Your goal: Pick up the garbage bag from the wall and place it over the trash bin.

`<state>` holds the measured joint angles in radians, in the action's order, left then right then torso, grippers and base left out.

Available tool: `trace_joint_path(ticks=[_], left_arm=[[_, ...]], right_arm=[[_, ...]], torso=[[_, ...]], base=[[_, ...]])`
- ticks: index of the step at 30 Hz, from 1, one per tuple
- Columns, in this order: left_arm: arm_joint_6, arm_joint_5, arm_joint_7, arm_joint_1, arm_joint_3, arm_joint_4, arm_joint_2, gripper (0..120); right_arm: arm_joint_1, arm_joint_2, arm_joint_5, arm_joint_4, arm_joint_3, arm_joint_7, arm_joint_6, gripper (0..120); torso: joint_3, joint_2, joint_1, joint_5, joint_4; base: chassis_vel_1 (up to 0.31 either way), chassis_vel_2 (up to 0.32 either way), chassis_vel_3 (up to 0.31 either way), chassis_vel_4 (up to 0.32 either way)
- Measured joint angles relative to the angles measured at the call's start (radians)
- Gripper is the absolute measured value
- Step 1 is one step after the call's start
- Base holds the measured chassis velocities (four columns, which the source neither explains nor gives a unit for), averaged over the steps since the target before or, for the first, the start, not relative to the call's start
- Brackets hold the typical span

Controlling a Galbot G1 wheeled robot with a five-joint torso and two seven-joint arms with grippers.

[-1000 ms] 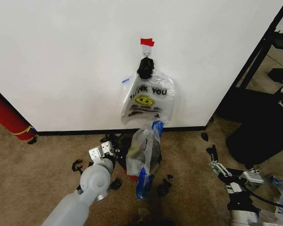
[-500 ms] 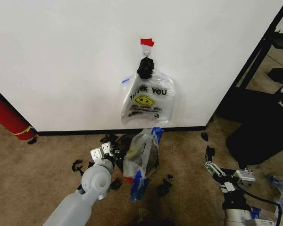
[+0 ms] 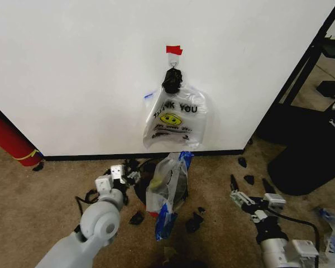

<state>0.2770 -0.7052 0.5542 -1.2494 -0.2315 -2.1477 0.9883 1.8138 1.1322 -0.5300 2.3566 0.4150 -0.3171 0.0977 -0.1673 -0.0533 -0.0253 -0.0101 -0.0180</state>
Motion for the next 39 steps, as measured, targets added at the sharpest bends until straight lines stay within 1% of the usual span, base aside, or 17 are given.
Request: trace_joint_path(ticks=[1, 2, 3, 4, 7, 8, 9, 12, 17, 19, 21, 25, 33, 39], left_arm=[[-0.015, 0.029, -0.011, -0.011, -0.012, -0.008, -0.002, 91], [-0.048, 0.097, -0.038, -0.040, -0.042, -0.031, -0.005, 97], [-0.062, 0.129, -0.052, -0.058, -0.060, -0.051, -0.005, 99], [-0.071, 0.153, -0.064, -0.077, -0.074, -0.075, -0.004, 100], [-0.075, 0.170, -0.074, -0.088, -0.074, -0.092, 0.002, 100], [-0.076, 0.179, -0.077, -0.088, -0.063, -0.093, 0.011, 100], [-0.076, 0.183, -0.078, -0.088, -0.057, -0.093, 0.019, 100], [-0.076, 0.185, -0.079, -0.085, -0.040, -0.081, 0.045, 100], [-0.075, 0.182, -0.079, -0.066, -0.019, -0.064, 0.056, 100], [-0.073, 0.182, -0.085, -0.060, -0.009, -0.069, 0.054, 100], [-0.073, 0.182, -0.086, -0.060, -0.007, -0.071, 0.053, 100], [-0.076, 0.218, -0.105, -0.058, 0.004, -0.085, 0.030, 100], [-0.076, 0.222, -0.112, -0.052, 0.014, -0.088, 0.025, 100], [-0.076, 0.221, -0.113, -0.043, 0.017, -0.083, 0.023, 100]], right_arm=[[-0.003, -0.005, -0.020, 0.000, -0.006, -0.007, 0.016, 100], [-0.009, -0.024, -0.077, 0.004, -0.023, -0.018, 0.066, 100], [-0.009, -0.039, -0.105, 0.007, -0.033, -0.011, 0.094, 100], [-0.009, -0.055, -0.128, 0.007, -0.044, 0.008, 0.123, 100], [-0.014, -0.071, -0.130, -0.010, -0.055, 0.034, 0.139, 100], [-0.020, -0.077, -0.114, -0.041, -0.065, 0.054, 0.134, 100], [-0.026, -0.078, -0.107, -0.058, -0.071, 0.064, 0.130, 100], [-0.050, -0.081, -0.072, -0.121, -0.096, 0.108, 0.113, 100], [-0.072, -0.075, -0.031, -0.166, -0.110, 0.144, 0.098, 100], [-0.081, -0.068, -0.031, -0.171, -0.121, 0.182, 0.090, 100], [-0.082, -0.068, -0.031, -0.171, -0.123, 0.188, 0.088, 100], [-0.099, -0.059, -0.050, -0.187, -0.132, 0.233, 0.053, 100], [-0.151, -0.039, -0.070, -0.234, -0.151, 0.240, 0.047, 100], [-0.206, -0.029, -0.076, -0.264, -0.184, 0.247, 0.064, 100]], torso=[[0.000, 0.000, 0.000, 0.0001, 0.0001], [0.000, 0.000, 0.000, 0.0003, 0.0001], [0.000, 0.000, 0.000, 0.0000, 0.0002], [0.000, 0.000, 0.000, 0.0001, 0.0002], [0.000, 0.000, 0.000, 0.0001, 0.0006], [0.000, 0.000, 0.000, 0.0001, -0.0003], [0.000, 0.000, 0.000, 0.0000, -0.0004], [0.000, 0.000, 0.000, 0.0003, 0.0000], [0.000, 0.000, 0.000, 0.0002, -0.0002], [0.000, 0.000, 0.000, 0.0000, -0.0001], [0.000, 0.000, 0.000, 0.0000, -0.0001], [0.000, 0.000, 0.000, 0.0001, -0.0001], [0.000, 0.000, 0.000, 0.0001, -0.0001], [0.000, 0.000, 0.000, 0.0000, -0.0001]], base=[[0.000, 0.000, 0.000, 0.000], [0.000, 0.000, 0.000, 0.000], [0.000, 0.000, 0.000, 0.000], [0.000, 0.000, 0.000, 0.000], [0.000, 0.000, 0.000, 0.000], [0.000, 0.000, 0.000, 0.000], [0.000, 0.000, 0.000, 0.000], [0.000, 0.000, 0.000, 0.000], [0.000, 0.000, 0.000, 0.000], [0.000, 0.000, 0.000, 0.000], [0.000, 0.000, 0.000, 0.000], [0.000, 0.000, 0.000, 0.000], [0.000, 0.000, 0.000, 0.000], [0.000, 0.000, 0.000, 0.000]])
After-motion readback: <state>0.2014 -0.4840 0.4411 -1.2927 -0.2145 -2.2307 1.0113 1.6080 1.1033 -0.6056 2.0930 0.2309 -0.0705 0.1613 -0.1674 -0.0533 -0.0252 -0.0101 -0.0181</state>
